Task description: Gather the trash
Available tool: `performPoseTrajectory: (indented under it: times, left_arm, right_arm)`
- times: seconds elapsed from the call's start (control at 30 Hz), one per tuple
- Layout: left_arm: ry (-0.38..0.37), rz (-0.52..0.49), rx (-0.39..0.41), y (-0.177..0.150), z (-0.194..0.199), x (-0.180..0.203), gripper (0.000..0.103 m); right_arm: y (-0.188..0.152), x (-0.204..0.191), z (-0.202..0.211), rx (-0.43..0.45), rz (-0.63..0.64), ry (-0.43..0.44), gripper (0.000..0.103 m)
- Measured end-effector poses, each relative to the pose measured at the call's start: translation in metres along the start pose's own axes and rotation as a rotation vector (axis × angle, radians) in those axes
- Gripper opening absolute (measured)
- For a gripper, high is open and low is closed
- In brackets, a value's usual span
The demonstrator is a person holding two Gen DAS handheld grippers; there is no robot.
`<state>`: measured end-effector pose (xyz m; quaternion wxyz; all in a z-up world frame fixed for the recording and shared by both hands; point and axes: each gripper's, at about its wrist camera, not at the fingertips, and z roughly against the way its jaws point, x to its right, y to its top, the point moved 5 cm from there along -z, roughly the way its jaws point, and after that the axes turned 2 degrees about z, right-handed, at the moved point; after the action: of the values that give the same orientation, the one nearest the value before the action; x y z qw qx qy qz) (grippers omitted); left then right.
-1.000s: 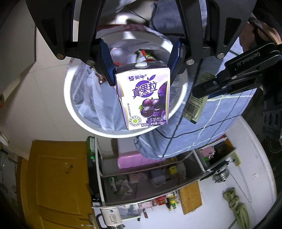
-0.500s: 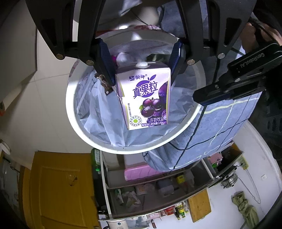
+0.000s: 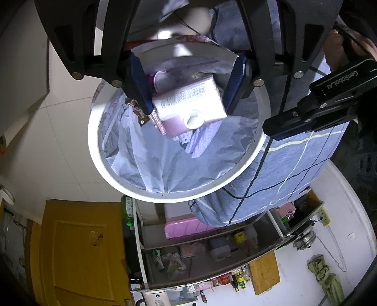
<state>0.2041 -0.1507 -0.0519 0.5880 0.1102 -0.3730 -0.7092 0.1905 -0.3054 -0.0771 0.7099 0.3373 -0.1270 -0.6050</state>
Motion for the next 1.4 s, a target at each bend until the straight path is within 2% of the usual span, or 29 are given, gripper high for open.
performPoseTrajectory:
  times: [0.4, 0.8, 0.93, 1.4]
  left_arm:
    - [0.002, -0.007, 0.036, -0.006, 0.026, 0.006, 0.026]
    - [0.041, -0.003, 0.092, -0.025, 0.056, 0.009, 0.027]
    - [0.048, -0.004, 0.109, -0.032, 0.064, 0.010, 0.042]
    - [0.074, 0.000, 0.150, -0.050, 0.087, 0.014, 0.048]
  right_arm:
    - [-0.002, -0.011, 0.031, 0.046, 0.025, -0.014, 0.062]
    - [-0.017, -0.029, 0.058, 0.086, 0.045, -0.013, 0.062]
    - [-0.022, -0.037, 0.066, 0.101, 0.058, -0.017, 0.062]
    - [-0.038, -0.057, 0.092, 0.139, 0.102, -0.015, 0.062]
